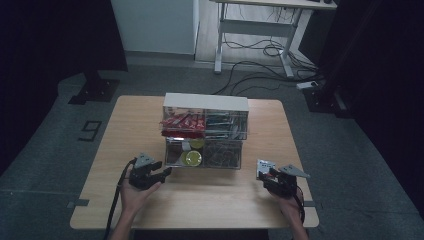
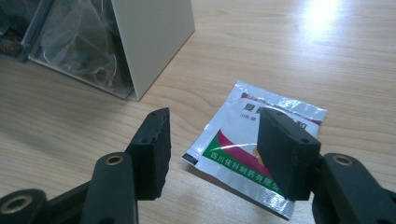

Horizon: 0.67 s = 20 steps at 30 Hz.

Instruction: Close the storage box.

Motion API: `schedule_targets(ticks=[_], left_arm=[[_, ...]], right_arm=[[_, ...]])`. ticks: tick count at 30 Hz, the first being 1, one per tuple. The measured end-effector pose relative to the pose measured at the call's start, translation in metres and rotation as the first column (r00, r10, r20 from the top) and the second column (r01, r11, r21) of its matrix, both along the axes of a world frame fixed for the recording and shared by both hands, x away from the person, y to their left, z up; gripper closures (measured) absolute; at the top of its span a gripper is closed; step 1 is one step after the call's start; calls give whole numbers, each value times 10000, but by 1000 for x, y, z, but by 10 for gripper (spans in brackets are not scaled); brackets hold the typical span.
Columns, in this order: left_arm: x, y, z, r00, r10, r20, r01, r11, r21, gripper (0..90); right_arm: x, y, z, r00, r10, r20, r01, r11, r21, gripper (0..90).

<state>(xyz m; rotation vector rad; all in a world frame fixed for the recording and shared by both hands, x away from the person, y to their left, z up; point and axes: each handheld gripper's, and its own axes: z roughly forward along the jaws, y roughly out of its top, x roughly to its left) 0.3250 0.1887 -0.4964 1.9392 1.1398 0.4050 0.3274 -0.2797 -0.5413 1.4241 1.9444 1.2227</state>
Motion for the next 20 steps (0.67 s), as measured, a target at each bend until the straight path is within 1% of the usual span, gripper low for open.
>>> schedule_targets(ticks=[2, 4, 5, 7, 8, 9, 11, 20], left_arm=[[0, -1, -4, 10000, -26, -10, 26, 9999, 148, 485], [0, -1, -9, 10000, -1, -76, 2, 9999, 170, 483], [1, -2, -11, 9998, -6, -184, 10, 9999, 169, 483], [2, -3, -14, 9996, -37, -277, 49, 9990, 443, 479], [2, -3, -15, 9997, -7, -261, 20, 9987, 503, 479], [2, -3, -16, 9996, 12, -274, 0, 9989, 462, 479], [2, -2, -18, 9995, 7, -318, 14, 9978, 656, 476], [0, -2, -24, 9994, 69, -336, -49, 9983, 588, 471]], right_arm=[[0, 2, -1, 10000, 47, -33, -47, 10000, -78, 445], [1, 3, -2, 10000, 63, -70, -63, 9999, -112, 444], [1, 3, -3, 9999, 82, -80, -84, 9999, -143, 445], [2, 5, -3, 9999, 110, -97, -112, 9998, -187, 445], [2, 6, -4, 9999, 117, -109, -120, 9997, -226, 445], [2, 6, -4, 9999, 130, -111, -133, 9995, -274, 445], [3, 8, -6, 9998, 162, -139, -166, 9992, -351, 445], [4, 8, -7, 9998, 158, -155, -165, 9988, -468, 445]])
